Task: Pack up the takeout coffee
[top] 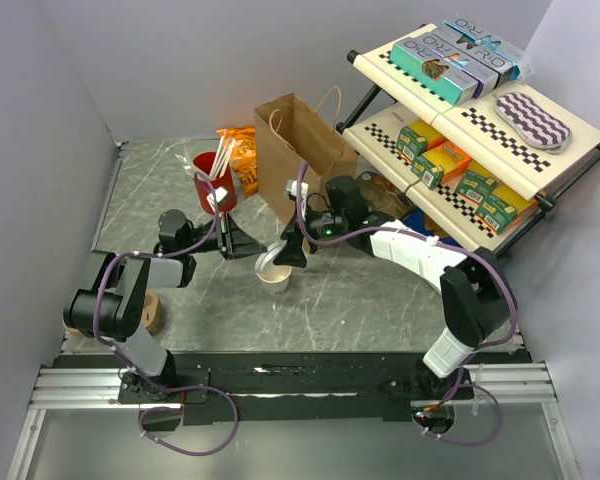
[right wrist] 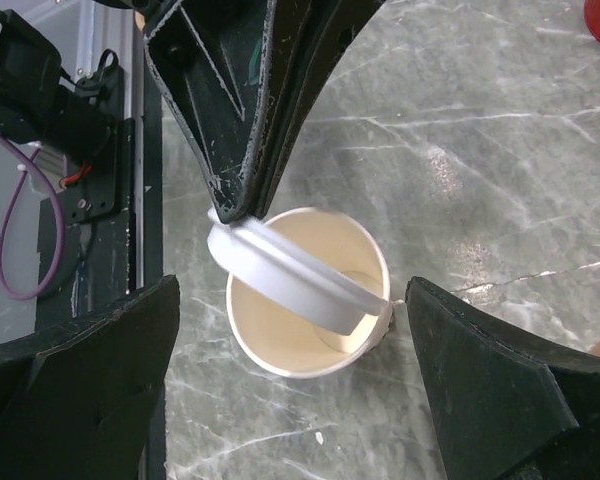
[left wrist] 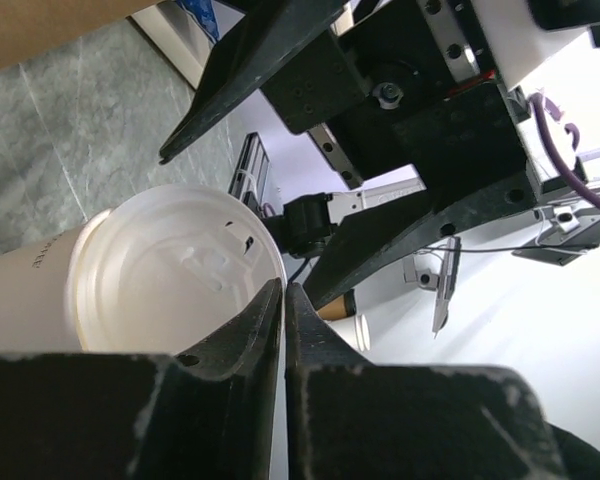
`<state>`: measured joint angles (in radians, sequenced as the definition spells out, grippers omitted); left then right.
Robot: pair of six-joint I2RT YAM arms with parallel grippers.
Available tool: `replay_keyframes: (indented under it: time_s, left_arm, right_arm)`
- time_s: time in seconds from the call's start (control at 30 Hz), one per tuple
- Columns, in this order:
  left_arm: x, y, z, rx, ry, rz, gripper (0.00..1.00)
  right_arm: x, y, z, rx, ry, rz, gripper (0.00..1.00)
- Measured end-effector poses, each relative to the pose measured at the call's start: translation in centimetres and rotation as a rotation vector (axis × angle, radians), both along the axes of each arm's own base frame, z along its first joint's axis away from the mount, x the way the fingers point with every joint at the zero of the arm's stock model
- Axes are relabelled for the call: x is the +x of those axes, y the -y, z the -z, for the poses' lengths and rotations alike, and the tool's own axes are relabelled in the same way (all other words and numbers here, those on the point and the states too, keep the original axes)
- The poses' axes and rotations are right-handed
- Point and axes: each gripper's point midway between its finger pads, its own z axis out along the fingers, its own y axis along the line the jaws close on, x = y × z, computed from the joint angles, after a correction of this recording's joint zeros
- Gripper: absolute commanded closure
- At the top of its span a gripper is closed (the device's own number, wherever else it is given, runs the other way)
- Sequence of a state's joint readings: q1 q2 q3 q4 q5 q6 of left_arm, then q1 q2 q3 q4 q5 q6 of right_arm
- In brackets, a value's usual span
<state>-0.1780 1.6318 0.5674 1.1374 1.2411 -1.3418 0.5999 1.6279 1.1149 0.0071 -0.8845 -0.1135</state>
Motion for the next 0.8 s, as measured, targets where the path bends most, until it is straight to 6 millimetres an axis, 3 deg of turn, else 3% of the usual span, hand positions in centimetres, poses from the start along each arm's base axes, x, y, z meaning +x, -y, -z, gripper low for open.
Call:
replay_keyframes:
  time_s: [0.33, 0.43, 0.63, 0.67, 0.7, 0.8]
  left_arm:
    - [0.2, -0.4, 0.7, 0.017, -0.004, -0.005, 0.89]
    - [0.2, -0.5, 1.0, 0.023, -0.005, -0.007, 0.84]
    - [0.0, -0.9, 1.5, 0.062, 0.047, 0.021, 0.64]
    - [0.2, -0.9, 1.5, 0.084, 0.071, 0.020, 0.57]
    - [0.6, -0.9, 1.5, 0.117, 0.111, 0.025, 0.50]
    - [2.0, -0.7, 0.0, 0.218, 0.315, 0.025, 0.46]
  right_arm:
    - [0.5, -0.9, -0.5, 0.009, 0.026, -0.015, 0.00]
    - [0.5, -1.1, -0.1, 0.002, 0.023, -0.021, 0.00]
    - [0.8, -0.9, -0.1, 0.000, 0.030, -0.011, 0.00]
    - [0.8, -0.8, -0.3, 0.003, 0.034, -0.008, 0.00]
    - [0.9, -0.7, -0.7, 0.006, 0.040, -0.002, 0.00]
    - [1.1, 0.5, -2.4, 0.015, 0.061, 0.023, 0.00]
